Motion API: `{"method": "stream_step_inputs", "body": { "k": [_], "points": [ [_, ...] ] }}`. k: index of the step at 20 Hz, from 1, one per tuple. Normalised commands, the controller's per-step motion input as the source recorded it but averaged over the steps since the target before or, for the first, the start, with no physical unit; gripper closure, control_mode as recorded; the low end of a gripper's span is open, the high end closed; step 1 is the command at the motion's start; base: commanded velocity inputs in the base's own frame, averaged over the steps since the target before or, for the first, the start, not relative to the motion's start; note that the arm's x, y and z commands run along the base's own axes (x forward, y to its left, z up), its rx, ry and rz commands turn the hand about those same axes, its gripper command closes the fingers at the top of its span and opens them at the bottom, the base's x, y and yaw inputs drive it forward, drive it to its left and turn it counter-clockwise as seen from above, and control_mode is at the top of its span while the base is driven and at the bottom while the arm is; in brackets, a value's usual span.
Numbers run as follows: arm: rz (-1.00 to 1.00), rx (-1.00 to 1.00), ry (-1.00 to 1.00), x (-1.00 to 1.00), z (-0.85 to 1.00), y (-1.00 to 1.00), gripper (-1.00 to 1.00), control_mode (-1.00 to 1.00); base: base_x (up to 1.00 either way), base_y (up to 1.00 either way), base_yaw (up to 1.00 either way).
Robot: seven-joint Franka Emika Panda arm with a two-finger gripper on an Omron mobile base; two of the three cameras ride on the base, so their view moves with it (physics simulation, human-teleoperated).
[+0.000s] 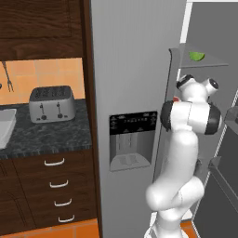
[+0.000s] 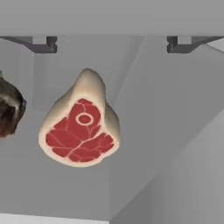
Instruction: Place one lemon wedge and one steak in each tupperware on the nearby counter, to pack two identical lunches.
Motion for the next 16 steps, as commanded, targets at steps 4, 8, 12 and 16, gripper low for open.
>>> {"method": "stream_step_inputs", "body": {
  "k": [4, 8, 12, 16],
  "points": [
    [0.01, 0.04, -0.03, 0.61, -0.18, -0.19, -1.00, -1.00, 0.00, 0.00, 0.00],
    [0.03, 0.01, -0.03, 0.73, -0.36, -0.04, -1.00, -1.00, 0.00, 0.00, 0.00],
    [0.02, 0.00, -0.02, 0.61, -0.41, 0.09, 1.00, -1.00, 0.00, 0.00, 0.00],
    [0.00, -0.06, -0.01, -0.22, -0.19, 0.42, 1.00, -1.00, 0.00, 0.00, 0.00]
  ]
}}
